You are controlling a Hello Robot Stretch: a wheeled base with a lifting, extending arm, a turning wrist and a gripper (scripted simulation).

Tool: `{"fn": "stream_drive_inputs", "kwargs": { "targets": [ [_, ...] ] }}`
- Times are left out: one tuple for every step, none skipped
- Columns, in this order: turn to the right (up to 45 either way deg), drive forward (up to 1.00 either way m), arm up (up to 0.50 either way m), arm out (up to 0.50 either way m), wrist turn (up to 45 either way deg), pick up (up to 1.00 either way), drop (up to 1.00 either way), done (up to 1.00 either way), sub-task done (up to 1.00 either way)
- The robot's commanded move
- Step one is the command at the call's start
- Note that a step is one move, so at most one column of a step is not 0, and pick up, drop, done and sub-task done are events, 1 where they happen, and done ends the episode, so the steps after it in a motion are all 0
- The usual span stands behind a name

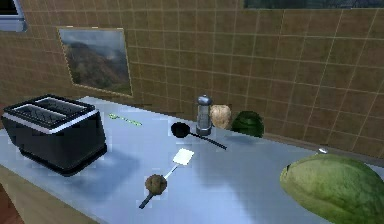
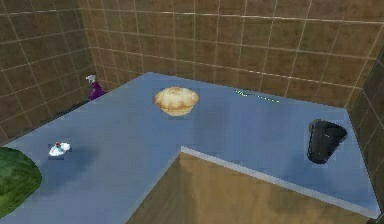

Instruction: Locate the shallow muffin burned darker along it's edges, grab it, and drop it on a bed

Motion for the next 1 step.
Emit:
{"fn": "stream_drive_inputs", "kwargs": {
  "targets": [
    [0.0, 0.00, 0.50, 0.00, 0.0, 0.00, 0.00, 0.00, 0.00]
  ]
}}
